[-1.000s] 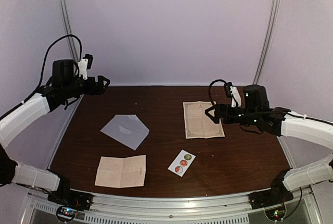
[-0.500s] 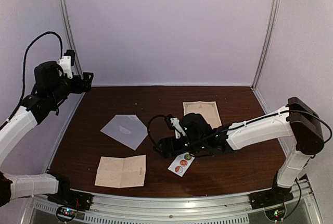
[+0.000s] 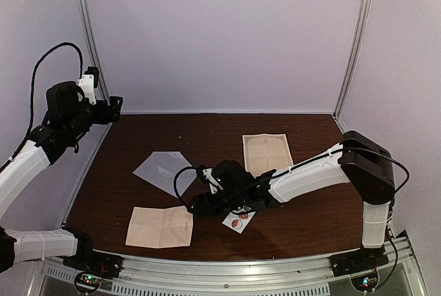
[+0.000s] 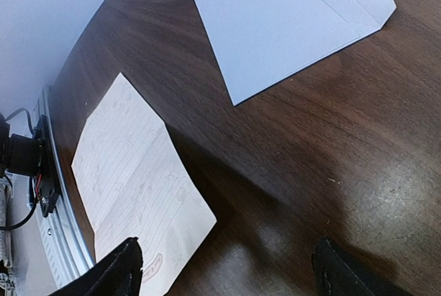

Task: Place the letter into the envelope and seal it

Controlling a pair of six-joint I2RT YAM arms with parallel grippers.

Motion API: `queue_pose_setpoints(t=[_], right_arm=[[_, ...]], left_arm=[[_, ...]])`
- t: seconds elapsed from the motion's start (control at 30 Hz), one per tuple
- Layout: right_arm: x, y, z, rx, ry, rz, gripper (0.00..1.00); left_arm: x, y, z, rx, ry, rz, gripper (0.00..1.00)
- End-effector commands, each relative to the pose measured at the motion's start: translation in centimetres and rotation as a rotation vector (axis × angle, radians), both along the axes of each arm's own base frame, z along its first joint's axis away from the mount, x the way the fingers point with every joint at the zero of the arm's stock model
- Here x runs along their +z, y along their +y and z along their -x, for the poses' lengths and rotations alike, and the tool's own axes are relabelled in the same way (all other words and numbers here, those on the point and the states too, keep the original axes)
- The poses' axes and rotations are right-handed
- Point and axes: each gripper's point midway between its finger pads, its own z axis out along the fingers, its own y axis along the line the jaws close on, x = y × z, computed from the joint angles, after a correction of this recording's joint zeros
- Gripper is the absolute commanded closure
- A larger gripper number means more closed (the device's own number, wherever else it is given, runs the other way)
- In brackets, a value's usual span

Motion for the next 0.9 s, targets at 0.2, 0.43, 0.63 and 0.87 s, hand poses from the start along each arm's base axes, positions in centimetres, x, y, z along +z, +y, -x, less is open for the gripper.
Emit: queue_pose_setpoints(t=[0.2,0.43,0.63,0.87], right_arm=[[-0.6,2.8,0.8,0.09,0.018,-0.013,0.28],[-0.8,4.7,1.6,0.151,0.05,-0.043,0.42],[0.0,5.7,1.7,0.162,0.065,-0.1,0.74],[4.6,3.4,-1.9,0.038,-0.058,-0.158,1.0]], left_arm=[[0.1,0.0,-0.4,-0.001,-0.019,0.003,0.02],[0.1,0.0,-0.4,-0.003,-0.019,0.005,0.02],[0.0,-0.1,-0.5,-0.003,-0.013,0.004,0.02],[0.0,0.1,-0.3,0.006,-0.037,-0.002,0.02]])
